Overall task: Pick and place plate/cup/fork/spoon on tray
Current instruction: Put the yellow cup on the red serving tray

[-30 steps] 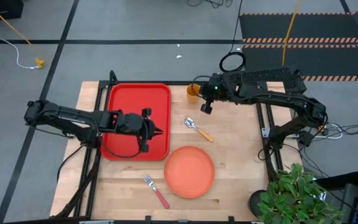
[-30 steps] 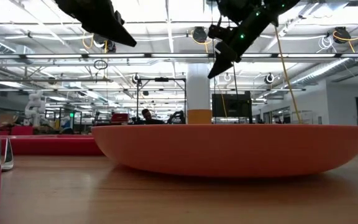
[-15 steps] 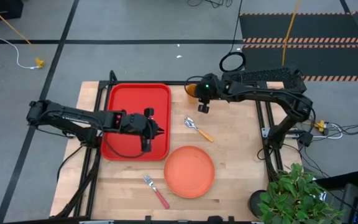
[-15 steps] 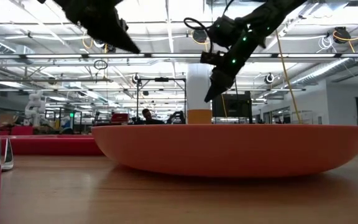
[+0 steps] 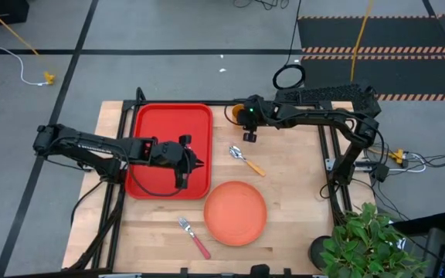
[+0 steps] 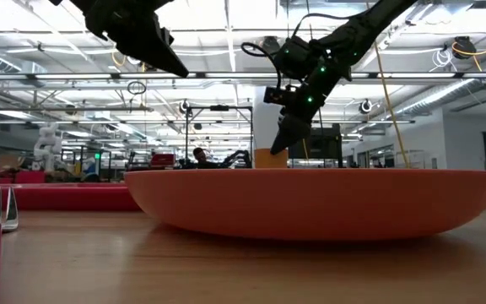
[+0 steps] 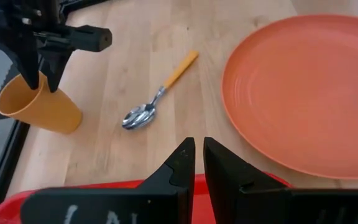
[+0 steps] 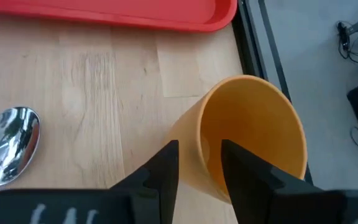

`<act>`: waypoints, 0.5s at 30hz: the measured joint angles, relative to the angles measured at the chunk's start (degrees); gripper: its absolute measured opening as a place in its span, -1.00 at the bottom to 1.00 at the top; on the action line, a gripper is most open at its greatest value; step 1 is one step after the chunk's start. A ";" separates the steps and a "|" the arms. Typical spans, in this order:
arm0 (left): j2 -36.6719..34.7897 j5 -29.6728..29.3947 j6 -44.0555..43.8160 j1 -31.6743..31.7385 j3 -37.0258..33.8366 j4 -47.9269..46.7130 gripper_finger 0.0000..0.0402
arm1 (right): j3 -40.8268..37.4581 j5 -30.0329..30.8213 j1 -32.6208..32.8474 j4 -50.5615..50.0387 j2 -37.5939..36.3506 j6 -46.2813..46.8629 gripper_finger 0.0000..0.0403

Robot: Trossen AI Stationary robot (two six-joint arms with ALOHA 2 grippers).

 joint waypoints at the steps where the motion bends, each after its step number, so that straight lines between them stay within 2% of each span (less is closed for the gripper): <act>1: 0.00 0.00 0.05 0.00 0.00 0.08 -0.81 | 0.00 -0.02 0.00 -0.06 0.00 -0.43 -0.51; 8: 0.00 0.00 0.70 0.00 0.00 1.74 -0.81 | -0.01 -0.23 0.00 -0.19 0.00 -1.46 -0.95; 15: 0.00 0.00 0.67 0.00 0.00 1.71 -0.81 | -0.04 -0.28 2.05 2.10 -0.85 -1.26 -0.98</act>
